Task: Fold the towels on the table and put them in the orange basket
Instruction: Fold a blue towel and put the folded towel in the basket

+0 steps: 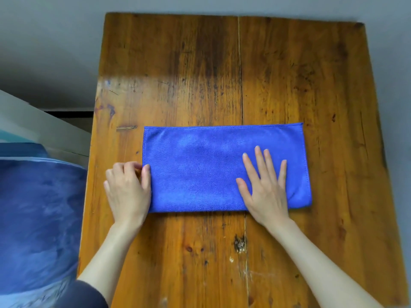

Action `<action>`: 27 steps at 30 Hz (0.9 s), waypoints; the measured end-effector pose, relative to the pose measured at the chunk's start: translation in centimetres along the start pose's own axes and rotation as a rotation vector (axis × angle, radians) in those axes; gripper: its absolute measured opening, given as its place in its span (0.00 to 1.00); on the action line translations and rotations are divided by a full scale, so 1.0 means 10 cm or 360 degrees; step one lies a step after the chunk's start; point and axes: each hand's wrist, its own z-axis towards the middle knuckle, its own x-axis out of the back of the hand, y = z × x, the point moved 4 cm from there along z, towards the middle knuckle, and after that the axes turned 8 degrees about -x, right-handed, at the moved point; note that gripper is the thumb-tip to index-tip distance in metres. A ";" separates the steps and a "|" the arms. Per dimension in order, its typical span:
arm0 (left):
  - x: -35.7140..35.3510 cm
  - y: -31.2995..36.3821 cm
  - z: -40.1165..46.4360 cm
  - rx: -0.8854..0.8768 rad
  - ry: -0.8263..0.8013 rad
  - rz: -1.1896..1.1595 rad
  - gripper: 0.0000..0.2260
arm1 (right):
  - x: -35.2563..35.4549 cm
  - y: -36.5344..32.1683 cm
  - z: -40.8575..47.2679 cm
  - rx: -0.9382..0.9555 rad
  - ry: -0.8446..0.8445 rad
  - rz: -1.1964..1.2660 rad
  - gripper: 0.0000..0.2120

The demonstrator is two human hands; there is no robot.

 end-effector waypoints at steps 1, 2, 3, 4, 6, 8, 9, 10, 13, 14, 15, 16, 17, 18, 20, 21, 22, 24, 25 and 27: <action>0.00 0.01 -0.01 0.0026 -0.0034 -0.0002 0.11 | -0.03 -0.01 -0.03 -0.0010 -0.0031 -0.0039 0.28; 0.00 0.03 -0.01 0.0074 -0.0072 -0.0009 0.12 | -0.05 -0.01 -0.05 -0.0025 -0.0048 -0.0067 0.29; 0.00 0.05 0.00 0.0144 -0.0110 -0.0020 0.13 | -0.05 -0.01 -0.05 -0.0037 -0.0058 -0.0082 0.29; 0.00 0.07 0.01 0.0220 -0.0140 -0.0033 0.14 | -0.05 -0.01 -0.05 -0.0044 -0.0067 -0.0088 0.29; 0.02 0.11 0.04 0.0349 -0.0200 -0.0068 0.14 | -0.05 -0.02 -0.05 -0.0050 -0.0071 -0.0092 0.29; 0.02 0.14 0.08 0.0441 -0.0279 -0.0134 0.13 | -0.05 -0.04 -0.06 -0.0065 -0.0078 -0.0101 0.29; 0.02 0.14 0.10 0.0462 -0.0313 -0.0175 0.11 | -0.05 -0.05 -0.05 -0.0074 -0.0077 -0.0111 0.29; 0.04 0.13 0.13 0.0459 -0.0337 -0.0222 0.11 | -0.06 -0.05 -0.05 -0.0080 -0.0068 -0.0123 0.29; 0.14 0.08 0.25 0.0466 -0.0422 -0.0412 0.11 | -0.07 -0.07 -0.02 -0.0092 -0.0059 -0.0149 0.29; 0.19 0.08 0.30 0.0479 -0.0455 -0.0484 0.11 | -0.07 -0.08 -0.02 -0.0104 -0.0060 -0.0144 0.29; 0.23 0.09 0.34 0.0490 -0.0489 -0.0557 0.10 | -0.06 -0.10 -0.01 -0.0121 -0.0067 -0.0138 0.29; 0.27 0.11 0.37 0.0510 -0.0518 -0.0641 0.10 | -0.06 -0.12 0.00 -0.0140 -0.0082 -0.0133 0.29; 0.31 0.12 0.40 0.0540 -0.0541 -0.0745 0.10 | -0.06 -0.14 0.00 -0.0157 -0.0095 -0.0127 0.29; 0.33 0.14 0.41 0.0582 -0.0568 -0.0865 0.10 | -0.05 -0.15 0.01 -0.0170 -0.0103 -0.0118 0.29; 0.37 0.16 0.43 0.0725 -0.0644 -0.1106 0.12 | -0.04 -0.18 0.01 -0.0197 -0.0160 -0.0086 0.30; 0.40 0.18 0.43 0.0815 -0.0696 -0.1205 0.12 | -0.03 -0.19 0.02 -0.0202 -0.0200 -0.0063 0.30; 0.44 0.21 0.42 0.0890 -0.0744 -0.1283 0.14 | -0.01 -0.18 0.02 -0.0195 -0.0231 -0.0027 0.30; 0.52 0.30 0.39 0.0958 -0.0814 -0.1341 0.15 | 0.06 -0.13 0.02 -0.0144 -0.0288 0.0124 0.31; 0.56 0.37 0.37 0.0952 -0.0833 -0.1326 0.15 | 0.12 -0.09 0.01 -0.0118 -0.0292 0.0276 0.30; 0.64 0.53 0.34 0.0929 -0.0823 -0.1303 0.14 | 0.27 0.01 -0.03 -0.0137 -0.0300 0.0740 0.26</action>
